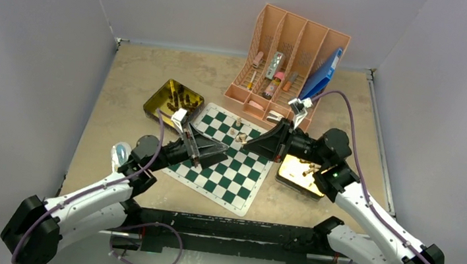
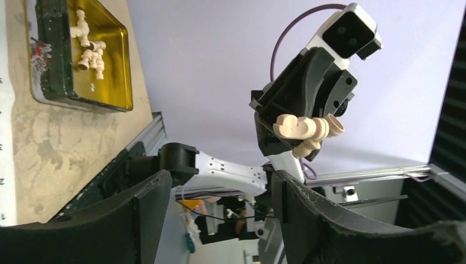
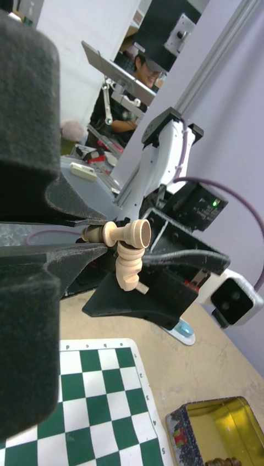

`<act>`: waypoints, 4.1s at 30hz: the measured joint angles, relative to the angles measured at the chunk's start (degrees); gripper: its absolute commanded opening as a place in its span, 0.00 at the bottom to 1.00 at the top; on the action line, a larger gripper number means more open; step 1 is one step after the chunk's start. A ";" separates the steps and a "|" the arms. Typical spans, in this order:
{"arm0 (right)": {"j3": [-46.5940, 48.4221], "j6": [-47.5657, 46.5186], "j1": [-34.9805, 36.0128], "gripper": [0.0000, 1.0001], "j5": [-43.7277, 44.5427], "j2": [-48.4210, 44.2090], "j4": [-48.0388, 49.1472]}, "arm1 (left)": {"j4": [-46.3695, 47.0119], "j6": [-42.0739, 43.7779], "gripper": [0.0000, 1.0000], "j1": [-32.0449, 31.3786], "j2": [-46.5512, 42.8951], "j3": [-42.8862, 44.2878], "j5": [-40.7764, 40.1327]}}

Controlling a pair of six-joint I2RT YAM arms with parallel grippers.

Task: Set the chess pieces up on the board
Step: Pick up the chess piece from the storage box.

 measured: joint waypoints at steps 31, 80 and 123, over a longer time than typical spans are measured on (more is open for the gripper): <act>-3.67 5.66 0.11 0.00 -1.95 5.01 9.60 | 35.32 -16.09 0.57 0.00 18.93 1.20 3.06; -3.21 3.54 3.54 0.00 -2.29 5.81 7.65 | 25.55 -17.59 0.74 0.00 15.41 -0.59 0.39; -2.73 -0.85 7.93 0.00 -1.79 10.71 7.43 | 17.46 -20.68 0.65 0.00 11.06 -0.61 -0.35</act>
